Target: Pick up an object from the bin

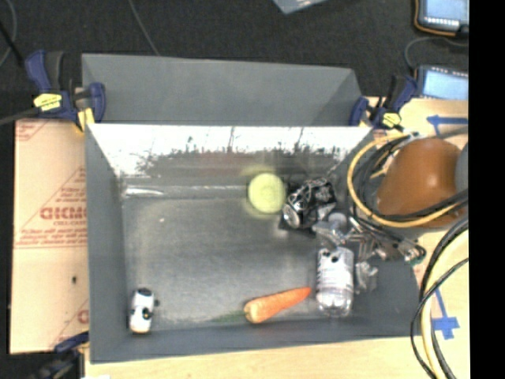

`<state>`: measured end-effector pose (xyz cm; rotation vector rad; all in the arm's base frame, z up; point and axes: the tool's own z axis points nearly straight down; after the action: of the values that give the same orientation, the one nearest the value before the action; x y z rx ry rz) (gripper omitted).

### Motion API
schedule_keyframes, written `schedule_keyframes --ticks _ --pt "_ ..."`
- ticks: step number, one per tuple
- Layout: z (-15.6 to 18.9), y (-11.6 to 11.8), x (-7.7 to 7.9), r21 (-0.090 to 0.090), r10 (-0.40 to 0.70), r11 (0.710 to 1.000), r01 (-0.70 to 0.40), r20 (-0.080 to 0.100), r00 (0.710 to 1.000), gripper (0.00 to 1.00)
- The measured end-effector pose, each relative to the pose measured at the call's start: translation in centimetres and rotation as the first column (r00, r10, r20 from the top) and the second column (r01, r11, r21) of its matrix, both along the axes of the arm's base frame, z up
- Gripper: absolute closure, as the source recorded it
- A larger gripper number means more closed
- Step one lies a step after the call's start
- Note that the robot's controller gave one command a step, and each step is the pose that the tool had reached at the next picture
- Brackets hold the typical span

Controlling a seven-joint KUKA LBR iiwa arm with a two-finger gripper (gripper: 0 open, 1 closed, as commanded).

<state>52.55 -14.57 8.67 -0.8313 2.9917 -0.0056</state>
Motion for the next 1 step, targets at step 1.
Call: schedule_keyframes --ticks 1 --pt "2.33 -1.02 -0.89 -0.010 0.201 0.979 -0.201 -0.020 0.979 0.00"
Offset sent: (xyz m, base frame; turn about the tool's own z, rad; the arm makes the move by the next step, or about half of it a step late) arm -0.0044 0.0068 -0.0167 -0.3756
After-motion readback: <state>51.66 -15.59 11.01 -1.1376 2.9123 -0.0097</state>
